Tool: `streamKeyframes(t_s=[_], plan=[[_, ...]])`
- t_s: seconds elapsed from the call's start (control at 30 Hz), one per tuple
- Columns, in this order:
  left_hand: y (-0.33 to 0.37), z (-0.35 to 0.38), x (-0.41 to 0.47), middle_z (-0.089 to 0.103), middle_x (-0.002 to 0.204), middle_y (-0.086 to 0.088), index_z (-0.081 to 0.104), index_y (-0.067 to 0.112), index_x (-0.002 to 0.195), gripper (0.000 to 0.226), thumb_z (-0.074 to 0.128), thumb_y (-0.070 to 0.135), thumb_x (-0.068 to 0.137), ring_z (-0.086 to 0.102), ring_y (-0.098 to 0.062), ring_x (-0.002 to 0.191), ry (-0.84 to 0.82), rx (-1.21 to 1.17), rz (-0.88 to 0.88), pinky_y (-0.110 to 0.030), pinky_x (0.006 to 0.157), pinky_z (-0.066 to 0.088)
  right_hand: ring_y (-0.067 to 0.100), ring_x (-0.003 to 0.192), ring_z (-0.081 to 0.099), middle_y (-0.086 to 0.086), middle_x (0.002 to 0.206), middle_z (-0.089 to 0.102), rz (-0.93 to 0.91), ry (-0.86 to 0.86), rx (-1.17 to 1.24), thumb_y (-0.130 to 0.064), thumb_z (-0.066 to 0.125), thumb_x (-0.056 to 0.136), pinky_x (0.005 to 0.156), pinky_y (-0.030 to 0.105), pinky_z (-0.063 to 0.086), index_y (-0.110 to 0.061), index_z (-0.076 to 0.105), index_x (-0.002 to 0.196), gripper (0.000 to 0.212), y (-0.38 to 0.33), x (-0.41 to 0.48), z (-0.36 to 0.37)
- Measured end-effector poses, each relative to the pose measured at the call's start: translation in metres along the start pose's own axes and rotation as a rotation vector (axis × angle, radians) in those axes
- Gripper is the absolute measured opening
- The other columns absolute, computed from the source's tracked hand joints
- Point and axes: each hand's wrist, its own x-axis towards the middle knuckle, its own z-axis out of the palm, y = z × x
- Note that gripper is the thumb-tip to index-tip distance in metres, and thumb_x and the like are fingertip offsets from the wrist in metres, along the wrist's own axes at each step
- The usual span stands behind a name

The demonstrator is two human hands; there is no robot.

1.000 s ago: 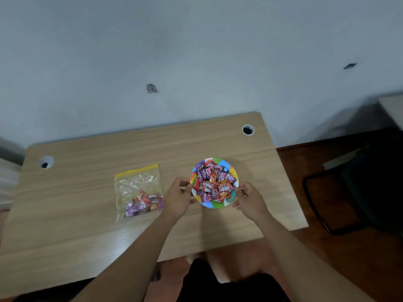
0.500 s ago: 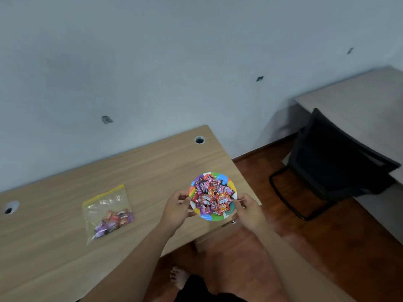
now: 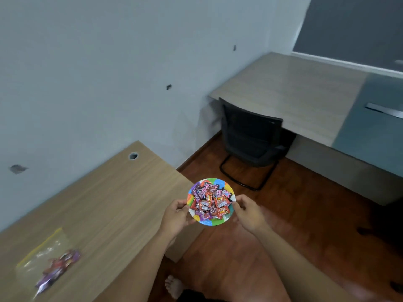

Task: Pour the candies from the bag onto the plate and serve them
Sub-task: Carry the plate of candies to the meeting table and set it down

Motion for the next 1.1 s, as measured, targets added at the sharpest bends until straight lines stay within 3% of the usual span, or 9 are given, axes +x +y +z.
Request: streamKeyframes(t_s=[0.07,0.2,0.27,0.4,0.77,1.1], plan=[[0.005,0.030,-0.001,0.072,0.124,-0.007,0.071,0.012,0.116,0.012,0.066,0.017,0.106,0.079,-0.026,0.111,-0.054,0.028,0.005,-0.047,0.087,0.069,0.008,0.074,0.079,-0.010,0.095,0.079,0.036,0.054,0.033,-0.030,0.056,0.111,0.059,0.023,0.064,-0.026,0.069,0.106,0.014,0.014,-0.009,-0.025],[0.012,0.083,0.001,0.072,0.128,-0.005,0.071,0.016,0.116,0.012,0.067,0.019,0.105,0.078,-0.025,0.112,-0.150,0.112,0.022,-0.050,0.088,0.069,0.014,0.083,0.079,-0.011,0.099,0.079,0.089,0.149,0.076,-0.034,0.055,0.111,0.074,0.039,0.070,-0.027,0.069,0.109,0.016,0.043,-0.023,-0.067],[0.014,0.108,0.001,0.073,0.127,-0.005,0.071,0.017,0.116,0.012,0.067,0.020,0.106,0.078,-0.024,0.112,-0.188,0.155,0.037,-0.047,0.086,0.070,0.016,0.078,0.079,-0.009,0.098,0.080,0.101,0.201,0.100,-0.034,0.056,0.110,0.072,0.040,0.070,-0.026,0.070,0.109,0.016,0.057,-0.029,-0.085],[0.021,0.156,0.006,0.074,0.126,-0.006,0.070,0.017,0.118,0.012,0.067,0.020,0.106,0.078,-0.023,0.111,-0.276,0.204,0.058,-0.042,0.081,0.071,0.016,0.074,0.079,-0.005,0.095,0.081,0.140,0.303,0.163,-0.034,0.058,0.110,0.061,0.030,0.067,-0.025,0.071,0.107,0.016,0.081,-0.036,-0.120],[0.053,0.292,0.056,0.073,0.125,-0.003,0.070,0.017,0.121,0.016,0.065,0.020,0.107,0.077,-0.020,0.110,-0.445,0.303,0.060,-0.045,0.087,0.070,0.019,0.080,0.079,-0.001,0.100,0.080,0.252,0.449,0.274,-0.034,0.059,0.110,0.060,0.024,0.063,-0.022,0.070,0.107,0.016,0.131,0.006,-0.206],[0.108,0.408,0.137,0.073,0.126,0.001,0.069,0.020,0.123,0.017,0.062,0.021,0.108,0.079,-0.015,0.103,-0.586,0.383,0.072,-0.046,0.089,0.069,0.005,0.061,0.073,0.001,0.086,0.080,0.372,0.568,0.270,-0.027,0.059,0.110,0.054,0.020,0.056,-0.017,0.070,0.108,0.015,0.146,0.090,-0.282]])
